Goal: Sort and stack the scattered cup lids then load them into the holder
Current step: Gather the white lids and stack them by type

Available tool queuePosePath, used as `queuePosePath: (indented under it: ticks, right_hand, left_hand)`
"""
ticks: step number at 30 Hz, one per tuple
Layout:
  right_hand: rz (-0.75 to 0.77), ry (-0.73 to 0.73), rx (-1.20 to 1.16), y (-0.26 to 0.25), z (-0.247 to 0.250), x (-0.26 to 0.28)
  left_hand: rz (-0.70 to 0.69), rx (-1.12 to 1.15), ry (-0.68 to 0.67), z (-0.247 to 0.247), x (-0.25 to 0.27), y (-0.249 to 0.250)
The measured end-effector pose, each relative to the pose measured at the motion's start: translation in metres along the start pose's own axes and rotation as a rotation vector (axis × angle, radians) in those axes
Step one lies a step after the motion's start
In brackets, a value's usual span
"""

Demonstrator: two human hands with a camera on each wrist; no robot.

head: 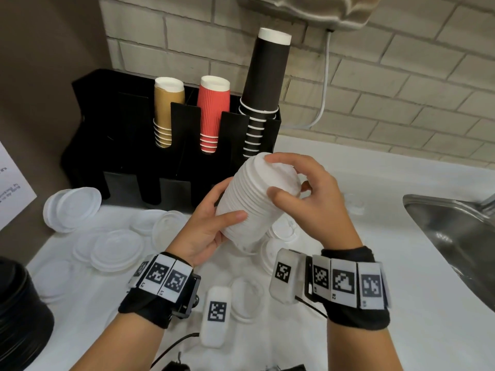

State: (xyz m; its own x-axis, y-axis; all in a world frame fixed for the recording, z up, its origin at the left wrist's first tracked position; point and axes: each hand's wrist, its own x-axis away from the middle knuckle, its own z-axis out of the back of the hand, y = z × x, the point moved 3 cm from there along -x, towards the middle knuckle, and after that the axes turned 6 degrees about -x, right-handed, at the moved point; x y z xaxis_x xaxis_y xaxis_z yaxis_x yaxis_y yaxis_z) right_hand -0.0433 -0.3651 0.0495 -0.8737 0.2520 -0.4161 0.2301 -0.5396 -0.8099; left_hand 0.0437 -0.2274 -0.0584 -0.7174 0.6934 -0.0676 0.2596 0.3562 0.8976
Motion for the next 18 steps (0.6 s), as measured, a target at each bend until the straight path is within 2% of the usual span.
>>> queuePosePath:
  ticks: [4, 7, 10, 12, 13, 15, 17, 18]
  right_hand:
    - [0.06, -0.019, 0.03, 0.001, 0.0, -0.002]
    - [0.056, 0.101, -0.07, 0.009, 0.02, -0.01]
    - [-0.07, 0.334, -0.201, 0.039, 0.052, -0.024]
    - [-0.225, 0.37, -0.16, 0.068, 0.063, -0.036]
    - [-0.318, 0.309, -0.085, 0.084, 0.063, -0.042]
    - [-0.474, -0.004, 0.178, 0.114, 0.052, -0.051]
    - [-0.541, -0.333, 0.434, 0.137, 0.033, -0.052]
    - [-0.552, -0.429, 0.518, 0.144, 0.024, -0.052]
  left_hand:
    - [0.0, 0.019, 0.013, 0.0, -0.002, -0.001]
    - [-0.028, 0.065, 0.052, 0.005, -0.003, 0.002]
    - [-0.064, 0.105, 0.099, 0.016, -0.003, 0.006]
    - [-0.096, 0.116, 0.131, 0.025, -0.003, 0.009]
    - [-0.115, 0.115, 0.143, 0.028, -0.003, 0.01]
    - [-0.142, 0.109, 0.15, 0.034, -0.003, 0.012]
    - [-0.152, 0.092, 0.161, 0.037, -0.004, 0.015]
    - [-0.154, 0.082, 0.167, 0.038, -0.005, 0.016]
